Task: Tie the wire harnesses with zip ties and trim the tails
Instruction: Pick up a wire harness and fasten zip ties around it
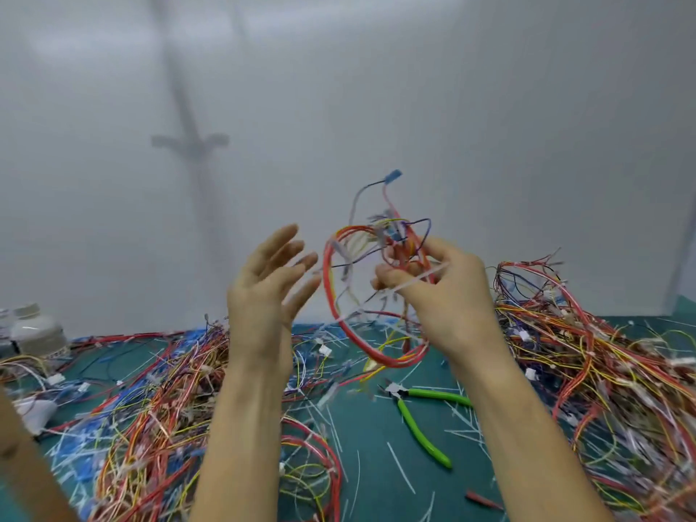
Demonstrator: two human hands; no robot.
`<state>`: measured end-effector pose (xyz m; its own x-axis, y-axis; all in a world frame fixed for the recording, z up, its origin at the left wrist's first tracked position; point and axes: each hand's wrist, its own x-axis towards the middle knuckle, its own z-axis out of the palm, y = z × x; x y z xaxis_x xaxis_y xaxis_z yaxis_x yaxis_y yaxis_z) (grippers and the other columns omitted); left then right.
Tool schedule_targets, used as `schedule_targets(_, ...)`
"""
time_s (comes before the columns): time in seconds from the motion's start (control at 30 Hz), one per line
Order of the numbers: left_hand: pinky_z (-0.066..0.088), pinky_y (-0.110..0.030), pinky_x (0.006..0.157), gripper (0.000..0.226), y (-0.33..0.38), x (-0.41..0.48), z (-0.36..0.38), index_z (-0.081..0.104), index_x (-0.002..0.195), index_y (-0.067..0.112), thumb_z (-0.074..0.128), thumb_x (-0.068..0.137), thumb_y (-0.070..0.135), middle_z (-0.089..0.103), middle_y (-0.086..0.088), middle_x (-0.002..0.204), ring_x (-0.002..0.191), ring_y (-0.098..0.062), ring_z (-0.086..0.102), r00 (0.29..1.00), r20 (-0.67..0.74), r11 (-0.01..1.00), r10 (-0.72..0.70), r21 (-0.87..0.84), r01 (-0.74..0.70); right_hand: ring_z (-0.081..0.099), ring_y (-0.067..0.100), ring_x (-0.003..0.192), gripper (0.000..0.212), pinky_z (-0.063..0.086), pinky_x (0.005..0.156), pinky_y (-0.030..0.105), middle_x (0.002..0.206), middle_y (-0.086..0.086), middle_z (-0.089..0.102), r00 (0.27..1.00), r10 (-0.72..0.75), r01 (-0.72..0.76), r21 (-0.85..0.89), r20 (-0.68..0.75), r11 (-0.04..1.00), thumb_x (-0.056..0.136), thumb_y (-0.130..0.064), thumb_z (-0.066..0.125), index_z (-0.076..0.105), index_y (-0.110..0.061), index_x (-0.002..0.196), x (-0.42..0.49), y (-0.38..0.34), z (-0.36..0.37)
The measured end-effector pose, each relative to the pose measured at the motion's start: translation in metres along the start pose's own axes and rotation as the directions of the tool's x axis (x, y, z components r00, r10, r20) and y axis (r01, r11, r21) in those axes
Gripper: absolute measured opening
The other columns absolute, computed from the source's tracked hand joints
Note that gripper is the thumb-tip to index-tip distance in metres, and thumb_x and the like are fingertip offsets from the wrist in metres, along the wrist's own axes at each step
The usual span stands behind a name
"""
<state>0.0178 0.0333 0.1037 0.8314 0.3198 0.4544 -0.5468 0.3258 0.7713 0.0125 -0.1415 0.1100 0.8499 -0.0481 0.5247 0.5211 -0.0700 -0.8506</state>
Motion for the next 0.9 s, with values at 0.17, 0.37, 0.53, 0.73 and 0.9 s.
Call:
schedule_targets(0.17, 0.054, -0.028, 0.074, 0.030, -0.078, -0.005, 0.008, 0.061, 0.125, 0.008, 0.047, 0.099, 0.014, 0.062, -0.007, 0.131, 0.116, -0.019, 0.062, 0.874, -0.141, 0.873, -0.464, -0.240, 0.425, 0.070, 0.016, 0.076, 0.012, 0.057, 0.074, 0.036, 0.075, -0.007, 0.073, 0.977, -0.055, 0.004, -0.239, -0.207, 0.971, 0.080, -0.026, 0.078, 0.069, -0.027, 0.086, 0.008, 0.006, -0.020)
schedule_targets(0.37, 0.046, -0.037, 0.092, 0.033, -0.143, -0.025, -0.024, 0.057, 0.129, 0.012, 0.042, 0.103, 0.026, 0.056, -0.011, 0.139, 0.122, -0.026, 0.053, 0.760, -0.197, 0.779, -0.619, -0.036, 0.626, 0.061, 0.010, 0.066, 0.011, 0.040, 0.057, 0.013, 0.073, -0.018, 0.066, 0.857, -0.316, 0.158, -0.377, -0.407, 0.913, 0.086, -0.030, 0.073, 0.064, -0.029, 0.092, 0.007, -0.001, -0.041)
schedule_targets(0.53, 0.039, -0.039, 0.105, 0.043, -0.139, -0.008, -0.064, 0.045, 0.139, -0.004, 0.041, 0.104, 0.022, 0.046, -0.025, 0.145, 0.130, -0.036, 0.049, 0.769, -0.277, 0.779, -0.576, 0.098, 0.619, 0.062, -0.008, 0.068, 0.018, 0.040, 0.052, 0.006, 0.067, -0.023, 0.065, 0.937, -0.234, 0.128, -0.369, -0.258, 0.921, 0.082, -0.033, 0.078, 0.066, -0.037, 0.095, 0.008, 0.003, -0.043)
schedule_targets(0.73, 0.042, -0.041, 0.104, 0.043, -0.136, 0.006, -0.109, 0.051, 0.134, -0.007, 0.036, 0.106, 0.023, 0.051, -0.027, 0.139, 0.127, -0.037, 0.052, 0.794, -0.367, 0.800, -0.485, 0.179, 0.572, 0.062, 0.007, 0.072, 0.014, 0.045, 0.063, 0.024, 0.071, -0.019, 0.067, 0.982, -0.140, 0.065, -0.459, -0.130, 0.886, 0.079, -0.034, 0.079, 0.067, -0.035, 0.086, 0.009, 0.018, -0.037)
schedule_targets(0.9, 0.045, -0.039, 0.097, 0.041, -0.132, 0.012, -0.129, 0.050, 0.135, -0.005, 0.044, 0.103, 0.020, 0.052, -0.024, 0.140, 0.126, -0.037, 0.053, 0.804, -0.368, 0.799, -0.466, 0.215, 0.561, 0.064, 0.018, 0.076, 0.016, 0.050, 0.068, 0.031, 0.075, -0.011, 0.071, 0.996, -0.084, 0.052, -0.499, -0.042, 0.865, 0.079, -0.036, 0.079, 0.064, -0.036, 0.084, 0.009, 0.021, -0.036)
